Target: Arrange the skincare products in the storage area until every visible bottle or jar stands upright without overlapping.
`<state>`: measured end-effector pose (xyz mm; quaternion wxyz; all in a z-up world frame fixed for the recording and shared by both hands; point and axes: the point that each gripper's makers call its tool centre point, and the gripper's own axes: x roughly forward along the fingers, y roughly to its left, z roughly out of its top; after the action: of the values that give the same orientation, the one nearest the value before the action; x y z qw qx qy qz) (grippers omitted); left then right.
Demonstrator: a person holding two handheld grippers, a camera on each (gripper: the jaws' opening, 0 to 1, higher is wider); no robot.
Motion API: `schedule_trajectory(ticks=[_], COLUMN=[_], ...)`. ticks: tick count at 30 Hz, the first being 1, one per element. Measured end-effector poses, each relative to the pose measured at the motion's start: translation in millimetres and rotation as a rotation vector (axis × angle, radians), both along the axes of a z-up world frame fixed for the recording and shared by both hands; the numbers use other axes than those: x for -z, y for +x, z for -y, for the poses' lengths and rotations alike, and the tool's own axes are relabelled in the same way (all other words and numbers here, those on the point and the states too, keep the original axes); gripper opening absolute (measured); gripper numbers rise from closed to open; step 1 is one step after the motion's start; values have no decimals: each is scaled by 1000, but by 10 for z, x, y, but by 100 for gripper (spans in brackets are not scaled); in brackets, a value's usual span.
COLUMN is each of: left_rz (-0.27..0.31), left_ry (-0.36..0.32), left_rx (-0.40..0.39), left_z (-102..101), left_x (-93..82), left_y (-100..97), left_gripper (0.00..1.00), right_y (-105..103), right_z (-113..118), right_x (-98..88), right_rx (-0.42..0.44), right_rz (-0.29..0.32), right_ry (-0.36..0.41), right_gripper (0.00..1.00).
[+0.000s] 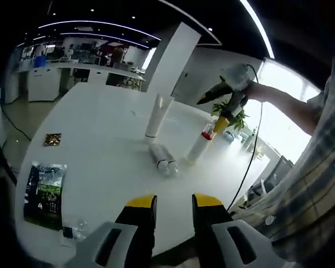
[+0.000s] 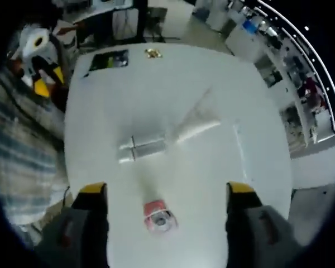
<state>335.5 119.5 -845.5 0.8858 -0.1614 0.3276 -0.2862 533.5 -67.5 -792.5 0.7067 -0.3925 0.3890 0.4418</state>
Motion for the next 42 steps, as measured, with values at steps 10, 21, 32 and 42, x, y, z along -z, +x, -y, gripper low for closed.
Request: schedule_trajectory(ticks=[10,21,32,42], left_rz=[2,-18,-4,-26], left_ry=[-26,-38,-45,-18], left_rx=[-15,-14,-38,-72], left_z=[-199,-417,-482,-460], left_x=[20,105,35,-17], left_y=[-47,-234,-173,-193], left_gripper=[26,26,26,26], right_y=[82,-255,-532,-228], right_z=[-18,470,537,557], right_x=[-359,-141,463,710], right_rx=[534,1013,1036,1056], right_rz=[25,-2,-30,19], right_ry=[544,803,669,675], right_gripper=[99,99,90,65])
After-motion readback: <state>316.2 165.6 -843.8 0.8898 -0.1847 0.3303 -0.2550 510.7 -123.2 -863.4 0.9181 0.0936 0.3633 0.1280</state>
